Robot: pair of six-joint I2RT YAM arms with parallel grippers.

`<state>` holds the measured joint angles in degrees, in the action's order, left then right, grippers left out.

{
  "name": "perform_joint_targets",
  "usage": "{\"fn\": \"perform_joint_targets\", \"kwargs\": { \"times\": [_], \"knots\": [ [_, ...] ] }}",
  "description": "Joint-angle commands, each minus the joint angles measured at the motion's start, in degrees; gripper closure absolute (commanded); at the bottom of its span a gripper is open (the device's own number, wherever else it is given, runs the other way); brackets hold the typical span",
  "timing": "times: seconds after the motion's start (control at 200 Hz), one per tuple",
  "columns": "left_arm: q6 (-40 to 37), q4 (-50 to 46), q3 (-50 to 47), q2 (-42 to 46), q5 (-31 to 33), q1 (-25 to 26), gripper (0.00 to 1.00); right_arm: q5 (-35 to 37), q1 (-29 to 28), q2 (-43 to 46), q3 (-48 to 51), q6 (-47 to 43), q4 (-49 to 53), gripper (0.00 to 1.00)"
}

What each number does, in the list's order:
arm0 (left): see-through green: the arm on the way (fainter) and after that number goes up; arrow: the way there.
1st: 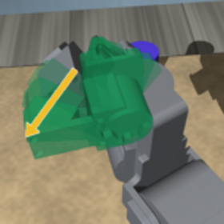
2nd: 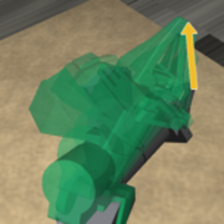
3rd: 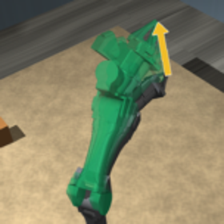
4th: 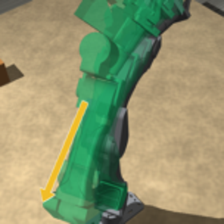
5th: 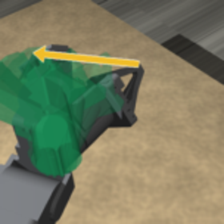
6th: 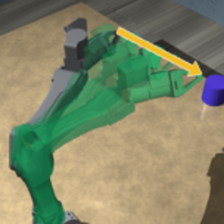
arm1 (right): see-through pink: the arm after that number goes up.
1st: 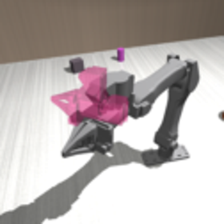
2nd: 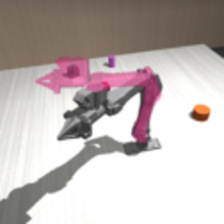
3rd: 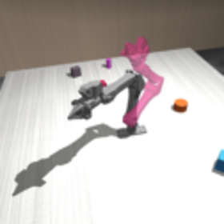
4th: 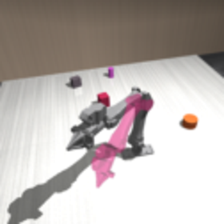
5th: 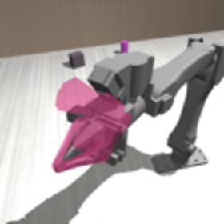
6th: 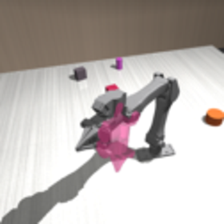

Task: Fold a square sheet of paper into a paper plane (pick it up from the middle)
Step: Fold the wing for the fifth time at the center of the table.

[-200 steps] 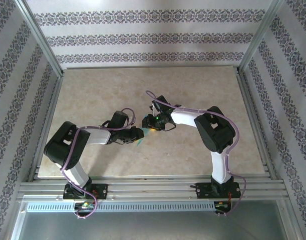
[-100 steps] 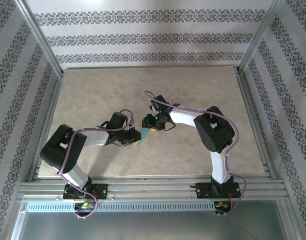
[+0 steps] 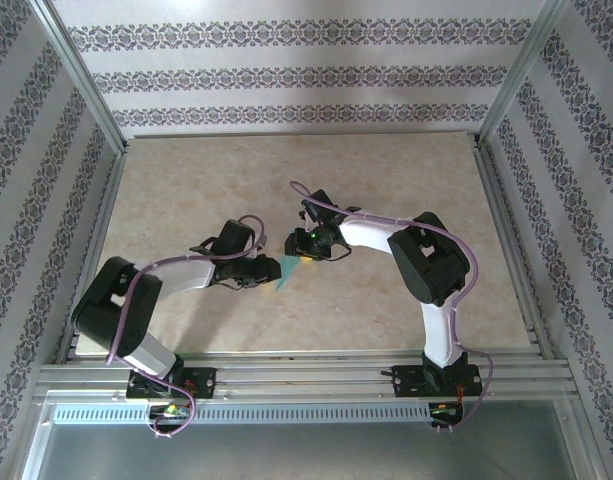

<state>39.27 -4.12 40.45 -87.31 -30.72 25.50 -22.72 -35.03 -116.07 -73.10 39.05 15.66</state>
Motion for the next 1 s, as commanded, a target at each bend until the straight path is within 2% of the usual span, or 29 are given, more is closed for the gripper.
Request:
{"fn": "perform_joint_targets", "kwargs": {
  "times": [0.0, 0.13, 0.29, 0.66, 0.849, 0.994],
  "knots": [
    [-3.5, -5.1, 2.1, 5.5, 3.8, 0.2, 0.68, 5.4, 0.6, -3.8, 1.1, 0.2, 5.3, 0.54],
    [-2.6, -1.0, 1.6, 7.1, 3.2, 1.5, 0.70, 5.2, 0.6, -3.9, 1.4, 0.5, 5.2, 0.54],
    [-0.5, 5.5, 1.5, 3.5, 3.1, 3.5, 0.76, 4.9, 0.8, -4.0, 1.5, 0.8, 5.0, 0.54],
    [1.0, 9.1, 5.1, -4.5, 2.2, 3.5, 0.87, 4.5, 1.2, -3.8, 2.1, 1.0, 4.9, 0.54],
    [3.1, 12.5, 3.3, -5.2, -1.1, 3.6, 0.91, 4.3, 1.4, -3.9, 2.1, 1.0, 4.9, 0.55],
    [3.5, 12.4, 2.3, -6.1, -1.2, 4.5, 0.94, 3.9, 1.4, -4.1, 1.9, 1.2, 4.9, 0.55]
  ]
}}
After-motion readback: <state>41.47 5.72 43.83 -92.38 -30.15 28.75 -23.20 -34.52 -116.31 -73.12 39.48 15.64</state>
